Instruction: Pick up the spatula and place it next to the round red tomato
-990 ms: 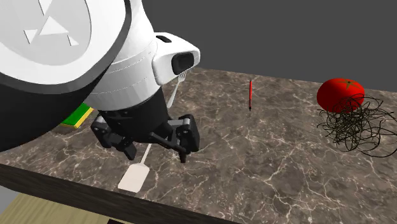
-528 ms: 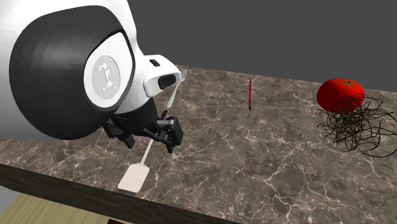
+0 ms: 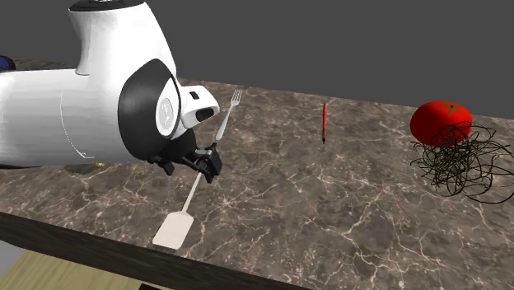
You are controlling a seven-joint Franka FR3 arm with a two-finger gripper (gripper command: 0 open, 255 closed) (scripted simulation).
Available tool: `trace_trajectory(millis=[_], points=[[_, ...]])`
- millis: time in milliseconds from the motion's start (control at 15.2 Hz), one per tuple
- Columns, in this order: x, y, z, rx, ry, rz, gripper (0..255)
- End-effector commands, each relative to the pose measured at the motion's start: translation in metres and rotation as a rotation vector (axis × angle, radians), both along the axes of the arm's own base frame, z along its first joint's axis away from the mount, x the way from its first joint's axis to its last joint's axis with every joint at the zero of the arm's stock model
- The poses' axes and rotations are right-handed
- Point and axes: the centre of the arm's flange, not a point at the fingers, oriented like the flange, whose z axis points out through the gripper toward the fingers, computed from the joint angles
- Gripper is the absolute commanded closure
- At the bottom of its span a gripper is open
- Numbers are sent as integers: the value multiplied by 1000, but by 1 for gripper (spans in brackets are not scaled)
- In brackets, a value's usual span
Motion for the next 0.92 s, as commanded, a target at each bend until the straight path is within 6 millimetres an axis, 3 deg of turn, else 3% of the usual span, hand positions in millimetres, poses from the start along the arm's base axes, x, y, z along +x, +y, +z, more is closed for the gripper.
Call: trace_trajectory(millis=[0,462,858], points=[[7,7,-8,6,-6,-11,0],[9,7,-48,6,-6,-11,0],[9,7,-48,6,-6,-11,0]])
